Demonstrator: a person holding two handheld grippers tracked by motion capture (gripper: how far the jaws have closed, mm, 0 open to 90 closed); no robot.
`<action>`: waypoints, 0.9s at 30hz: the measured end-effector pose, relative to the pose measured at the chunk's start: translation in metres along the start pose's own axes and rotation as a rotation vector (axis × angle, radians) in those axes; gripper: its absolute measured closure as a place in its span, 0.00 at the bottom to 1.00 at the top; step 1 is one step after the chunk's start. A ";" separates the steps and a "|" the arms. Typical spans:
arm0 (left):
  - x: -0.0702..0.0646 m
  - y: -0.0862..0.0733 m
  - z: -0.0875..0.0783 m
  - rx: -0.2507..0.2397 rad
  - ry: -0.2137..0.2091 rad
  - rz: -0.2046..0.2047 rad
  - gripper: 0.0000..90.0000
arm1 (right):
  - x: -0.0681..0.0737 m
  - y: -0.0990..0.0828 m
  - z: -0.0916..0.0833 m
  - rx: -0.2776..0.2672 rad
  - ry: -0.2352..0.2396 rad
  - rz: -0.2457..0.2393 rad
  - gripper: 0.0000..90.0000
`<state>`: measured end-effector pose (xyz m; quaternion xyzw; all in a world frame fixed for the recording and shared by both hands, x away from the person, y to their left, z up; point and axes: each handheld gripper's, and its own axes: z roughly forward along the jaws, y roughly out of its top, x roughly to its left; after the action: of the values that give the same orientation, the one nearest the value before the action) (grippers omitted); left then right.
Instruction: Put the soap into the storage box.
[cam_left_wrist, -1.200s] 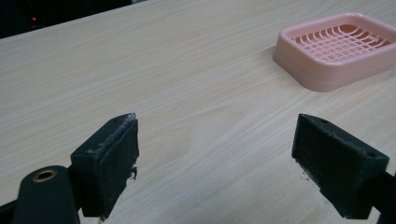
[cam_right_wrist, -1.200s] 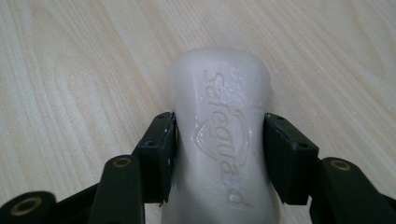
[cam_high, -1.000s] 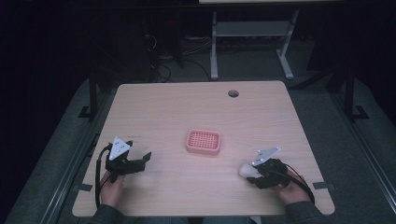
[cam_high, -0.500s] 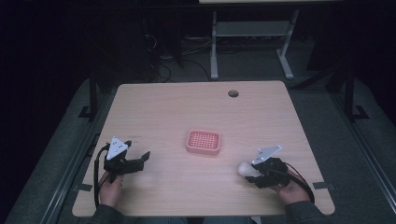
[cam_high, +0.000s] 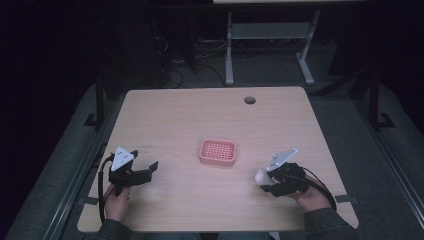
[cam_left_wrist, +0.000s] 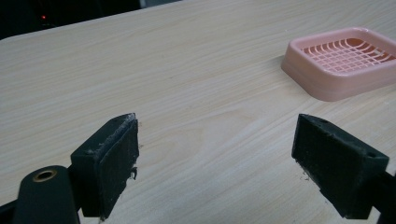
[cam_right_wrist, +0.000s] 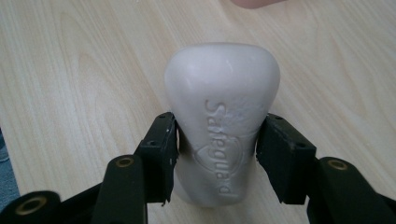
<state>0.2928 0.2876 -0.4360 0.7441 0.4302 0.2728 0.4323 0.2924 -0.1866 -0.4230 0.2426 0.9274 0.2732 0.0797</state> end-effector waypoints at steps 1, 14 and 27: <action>0.000 0.000 0.000 -0.001 0.001 -0.001 0.16 | 0.000 0.000 0.000 0.000 0.000 0.000 0.54; 0.000 0.000 0.000 -0.002 0.004 -0.002 0.16 | -0.003 0.020 -0.007 -0.044 -0.005 -0.026 0.54; 0.001 0.000 0.001 0.002 0.006 0.004 0.16 | -0.014 0.061 0.003 -0.041 0.031 -0.089 0.54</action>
<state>0.2935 0.2883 -0.4366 0.7445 0.4306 0.2754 0.4295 0.3298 -0.1473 -0.3917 0.1952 0.9326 0.2921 0.0826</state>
